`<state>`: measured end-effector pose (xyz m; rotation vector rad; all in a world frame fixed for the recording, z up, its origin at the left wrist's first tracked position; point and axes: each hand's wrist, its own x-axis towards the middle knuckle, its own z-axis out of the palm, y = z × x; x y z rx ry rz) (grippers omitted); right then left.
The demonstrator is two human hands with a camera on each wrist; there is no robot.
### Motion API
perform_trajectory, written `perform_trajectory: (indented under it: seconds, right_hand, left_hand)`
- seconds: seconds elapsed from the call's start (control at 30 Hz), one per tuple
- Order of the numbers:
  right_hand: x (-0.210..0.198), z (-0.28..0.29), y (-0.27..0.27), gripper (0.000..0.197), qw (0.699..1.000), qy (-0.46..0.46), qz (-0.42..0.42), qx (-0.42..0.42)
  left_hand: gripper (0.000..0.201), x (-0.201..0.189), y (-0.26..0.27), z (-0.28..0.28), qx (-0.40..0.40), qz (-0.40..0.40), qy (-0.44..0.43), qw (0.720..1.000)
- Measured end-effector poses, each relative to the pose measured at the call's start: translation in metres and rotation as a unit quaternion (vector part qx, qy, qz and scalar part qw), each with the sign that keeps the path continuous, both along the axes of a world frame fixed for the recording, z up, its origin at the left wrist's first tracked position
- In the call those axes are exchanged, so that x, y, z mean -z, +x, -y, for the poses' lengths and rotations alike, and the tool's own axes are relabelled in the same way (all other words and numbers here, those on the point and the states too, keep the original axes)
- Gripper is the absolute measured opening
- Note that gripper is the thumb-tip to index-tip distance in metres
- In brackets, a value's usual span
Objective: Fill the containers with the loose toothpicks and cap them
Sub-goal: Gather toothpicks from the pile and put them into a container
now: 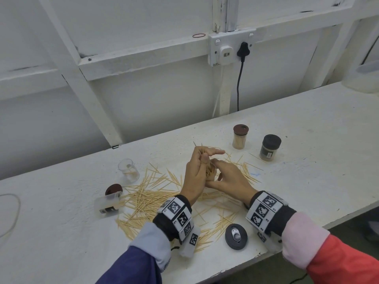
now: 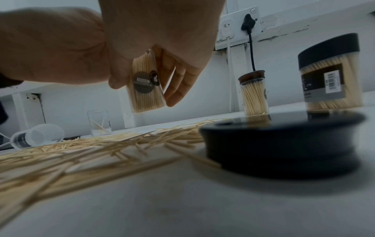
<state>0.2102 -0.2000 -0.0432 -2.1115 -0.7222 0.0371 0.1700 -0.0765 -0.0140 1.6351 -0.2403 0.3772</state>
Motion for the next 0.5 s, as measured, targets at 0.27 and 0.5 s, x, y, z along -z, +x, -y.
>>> perform_trajectory:
  seconds: [0.27,0.5]
  right_hand:
    - [0.003,0.0,0.001,0.05,1.0,0.018,0.008,-0.006]
    - [0.007,0.001,0.003,0.052,1.0,0.022,0.015,0.0]
  left_hand:
    - [0.018,0.003,0.0,-0.002,-0.003,0.003,0.001,1.0]
    - [0.022,0.017,0.0,-0.015,0.029,-0.027,0.016,0.999]
